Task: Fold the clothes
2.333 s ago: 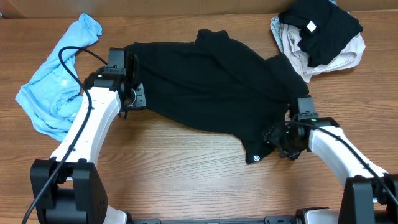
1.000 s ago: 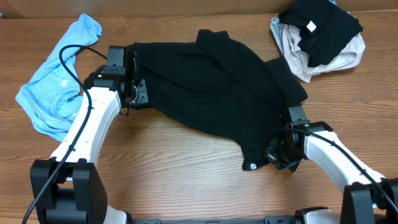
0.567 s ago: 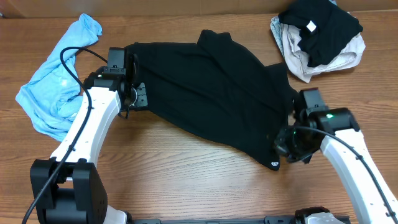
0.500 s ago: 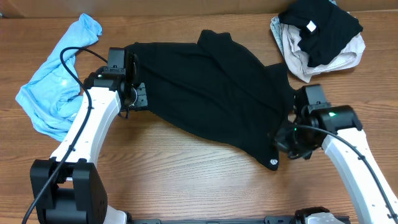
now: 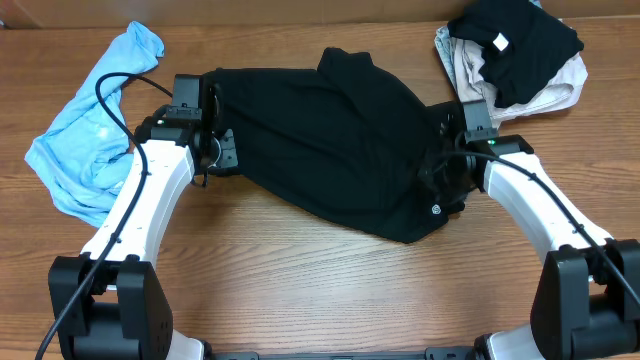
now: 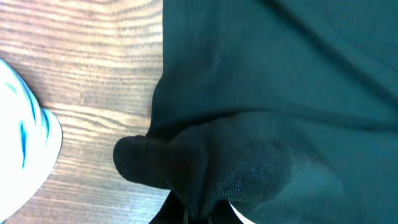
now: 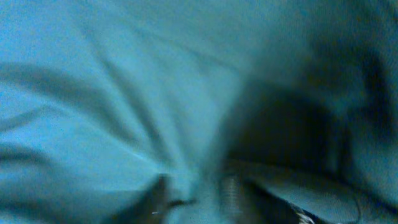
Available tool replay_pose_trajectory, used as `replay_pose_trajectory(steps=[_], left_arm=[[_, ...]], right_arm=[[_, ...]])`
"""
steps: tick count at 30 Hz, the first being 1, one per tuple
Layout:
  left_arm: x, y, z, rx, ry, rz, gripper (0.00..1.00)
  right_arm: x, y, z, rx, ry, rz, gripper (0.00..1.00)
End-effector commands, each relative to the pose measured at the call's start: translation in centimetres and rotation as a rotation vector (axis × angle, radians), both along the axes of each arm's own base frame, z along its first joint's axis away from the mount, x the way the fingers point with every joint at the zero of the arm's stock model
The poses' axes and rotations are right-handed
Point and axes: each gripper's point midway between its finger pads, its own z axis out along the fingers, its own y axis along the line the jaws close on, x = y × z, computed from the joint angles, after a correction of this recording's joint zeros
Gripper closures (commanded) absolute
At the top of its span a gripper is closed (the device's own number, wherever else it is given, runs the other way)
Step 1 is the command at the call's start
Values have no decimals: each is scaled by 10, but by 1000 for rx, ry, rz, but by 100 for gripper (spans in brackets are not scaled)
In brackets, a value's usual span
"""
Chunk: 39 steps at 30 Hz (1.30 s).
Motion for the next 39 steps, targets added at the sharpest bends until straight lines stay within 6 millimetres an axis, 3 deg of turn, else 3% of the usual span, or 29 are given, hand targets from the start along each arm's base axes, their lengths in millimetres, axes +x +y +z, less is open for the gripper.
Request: replay_pose_trajectory(steps=[1, 3, 7, 10, 15, 22, 28, 29, 31, 32, 34, 39], left_arm=[[9, 0, 8, 6, -37, -8, 96], [9, 0, 8, 3, -38, -2, 96], [9, 0, 8, 3, -37, -2, 96], [9, 0, 8, 1, -37, -3, 96], [9, -1, 8, 0, -37, -3, 96], [8, -1, 8, 0, -35, -3, 96], [8, 0, 7, 1, -33, -3, 96], [8, -1, 7, 0, -34, -3, 96], [8, -1, 7, 0, -33, -3, 96], [8, -1, 7, 0, -34, -3, 96], [8, -1, 8, 0, -36, -3, 96], [12, -1, 9, -4, -50, 4, 96]], right_arm=[[26, 9, 37, 26, -116, 48, 41], [21, 6, 41, 18, -85, 41, 34], [-11, -7, 36, -6, 64, 19, 31], [-38, -21, 22, -78, 180, -11, 31], [-63, -33, -11, -133, 259, -61, 31], [-57, -33, -52, -123, 154, -43, 31], [-55, -40, -62, -163, 123, -51, 35], [-56, -40, -63, -163, 126, -52, 40], [-57, -43, -63, -176, 133, -66, 66], [-58, -46, -63, -187, 136, -78, 68], [-59, -52, -64, -222, 142, -91, 68], [-60, -62, -62, -282, 146, -100, 48]])
